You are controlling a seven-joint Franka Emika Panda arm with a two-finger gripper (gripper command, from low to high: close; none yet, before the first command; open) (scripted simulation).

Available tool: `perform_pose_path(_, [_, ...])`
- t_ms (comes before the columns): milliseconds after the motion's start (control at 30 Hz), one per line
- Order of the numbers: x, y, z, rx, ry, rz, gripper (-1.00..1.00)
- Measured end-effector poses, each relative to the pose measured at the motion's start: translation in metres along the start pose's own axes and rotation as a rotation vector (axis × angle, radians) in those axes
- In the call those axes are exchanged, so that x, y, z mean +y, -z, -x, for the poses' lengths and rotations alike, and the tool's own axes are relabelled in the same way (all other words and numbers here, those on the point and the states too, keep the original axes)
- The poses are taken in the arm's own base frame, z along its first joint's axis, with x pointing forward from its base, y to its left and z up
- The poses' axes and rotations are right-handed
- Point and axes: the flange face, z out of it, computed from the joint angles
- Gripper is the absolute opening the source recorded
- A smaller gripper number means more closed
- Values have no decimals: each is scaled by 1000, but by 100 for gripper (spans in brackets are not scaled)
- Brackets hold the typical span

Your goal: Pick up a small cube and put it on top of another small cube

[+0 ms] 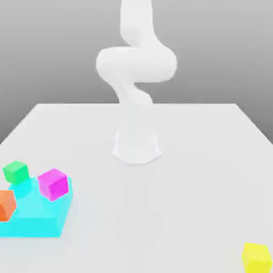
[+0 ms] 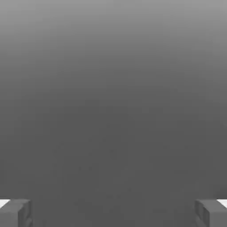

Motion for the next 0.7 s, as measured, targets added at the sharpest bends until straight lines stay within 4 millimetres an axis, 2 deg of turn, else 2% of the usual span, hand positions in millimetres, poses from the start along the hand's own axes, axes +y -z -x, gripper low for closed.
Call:
perform_pose_path(167, [-23, -90, 20, -164, 192, 5, 0])
perform_pose_path(333, [-41, -176, 60, -309, 384, 11, 0])
perform_pose_path(533, [-52, -270, 129, -467, 623, 22, 0])
perform_pose_path(700, [-53, -337, 206, -590, 842, 31, 0])
